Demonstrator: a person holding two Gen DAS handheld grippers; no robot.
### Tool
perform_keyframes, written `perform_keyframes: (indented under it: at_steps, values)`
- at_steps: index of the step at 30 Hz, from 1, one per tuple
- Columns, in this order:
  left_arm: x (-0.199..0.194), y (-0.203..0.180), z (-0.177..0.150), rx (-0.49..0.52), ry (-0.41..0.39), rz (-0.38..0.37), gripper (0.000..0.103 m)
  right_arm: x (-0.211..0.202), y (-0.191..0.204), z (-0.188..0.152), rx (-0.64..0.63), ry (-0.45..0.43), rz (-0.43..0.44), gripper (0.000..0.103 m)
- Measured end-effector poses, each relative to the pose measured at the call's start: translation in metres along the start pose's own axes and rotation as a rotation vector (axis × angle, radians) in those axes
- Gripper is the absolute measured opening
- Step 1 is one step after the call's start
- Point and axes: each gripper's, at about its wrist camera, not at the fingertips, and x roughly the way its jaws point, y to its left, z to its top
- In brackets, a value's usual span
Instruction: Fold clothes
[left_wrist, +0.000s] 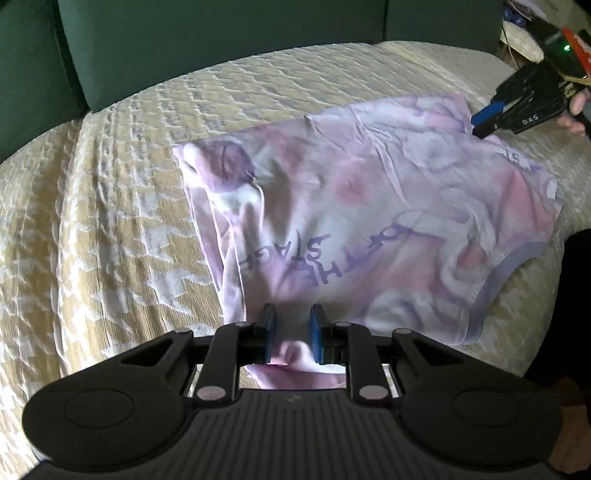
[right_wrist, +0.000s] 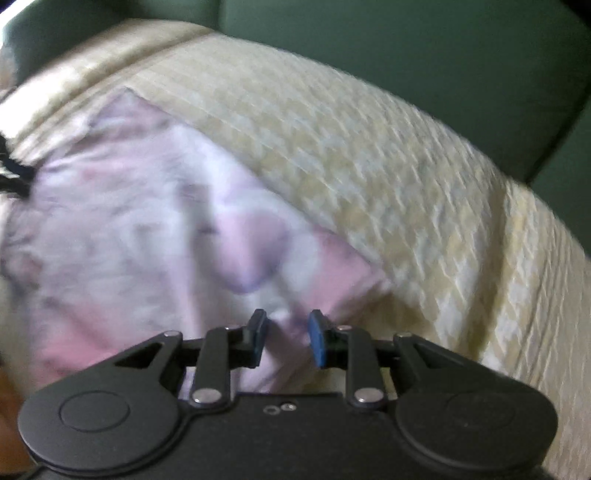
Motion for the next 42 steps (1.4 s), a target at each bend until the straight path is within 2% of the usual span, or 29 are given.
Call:
perform_keyframes:
  at_steps: [3, 7, 11, 12, 14, 15, 16, 19, 22, 24, 26, 29, 30, 31, 33, 35, 36, 42]
  values:
    - [-0.001, 0.002, -0.001, -0.012, 0.0, -0.005, 0.017, -0.002, -0.015, -0.006, 0.062, -0.01, 0.031, 0.103]
    - [-0.002, 0.004, -0.001, -0.029, 0.006, -0.001, 0.017, -0.004, -0.018, -0.011, 0.074, -0.002, 0.027, 0.103]
    - [-0.016, 0.009, 0.0, -0.082, -0.014, 0.015, 0.018, -0.01, -0.012, -0.002, 0.074, 0.014, 0.0, 0.103]
    - [-0.02, 0.01, 0.0, -0.096, -0.02, 0.018, 0.021, -0.014, -0.009, 0.002, 0.071, 0.01, 0.0, 0.103]
    - [-0.027, 0.018, -0.003, -0.148, -0.036, 0.031, 0.037, -0.029, -0.001, 0.009, 0.065, -0.028, 0.022, 0.103]
    - [-0.03, 0.022, -0.005, -0.176, -0.045, 0.038, 0.063, -0.035, 0.004, 0.012, 0.065, -0.043, 0.041, 0.103]
    - [-0.031, 0.025, -0.007, -0.193, -0.046, 0.047, 0.074, -0.04, 0.008, 0.017, 0.072, -0.049, 0.077, 0.103]
    - [-0.024, 0.032, -0.012, -0.214, -0.007, 0.018, 0.074, -0.05, 0.025, 0.033, 0.096, -0.051, 0.158, 0.103]
    - [-0.013, 0.036, -0.016, -0.27, 0.025, -0.023, 0.074, -0.052, 0.047, 0.054, 0.1, -0.069, 0.182, 0.103]
    - [-0.011, 0.037, -0.018, -0.311, 0.012, -0.031, 0.074, -0.048, 0.064, 0.07, 0.102, -0.079, 0.189, 0.103]
    - [-0.011, 0.04, -0.019, -0.37, -0.007, -0.044, 0.073, -0.041, 0.085, 0.088, 0.098, -0.081, 0.189, 0.103]
    - [-0.012, 0.038, -0.02, -0.41, -0.024, -0.014, 0.064, -0.022, 0.116, 0.119, 0.108, -0.052, 0.198, 0.103]
    - [-0.012, 0.037, -0.02, -0.413, -0.028, 0.0, 0.056, -0.016, 0.127, 0.129, 0.113, -0.041, 0.202, 0.103]
    - [-0.012, 0.037, -0.019, -0.421, -0.035, 0.002, 0.044, -0.009, 0.137, 0.139, 0.118, -0.029, 0.207, 0.103]
    - [-0.014, 0.04, -0.021, -0.482, -0.063, -0.022, 0.031, 0.005, 0.158, 0.16, 0.129, -0.005, 0.215, 0.103]
    - [-0.015, 0.039, -0.022, -0.523, -0.094, -0.038, 0.026, 0.02, 0.18, 0.179, 0.141, 0.022, 0.218, 0.103]
    - [-0.015, 0.036, -0.021, -0.521, -0.112, -0.037, 0.018, 0.028, 0.189, 0.187, 0.146, 0.037, 0.214, 0.103]
    - [-0.018, 0.011, -0.012, -0.474, -0.2, -0.069, 0.01, 0.069, 0.23, 0.214, 0.145, 0.123, 0.19, 0.103]
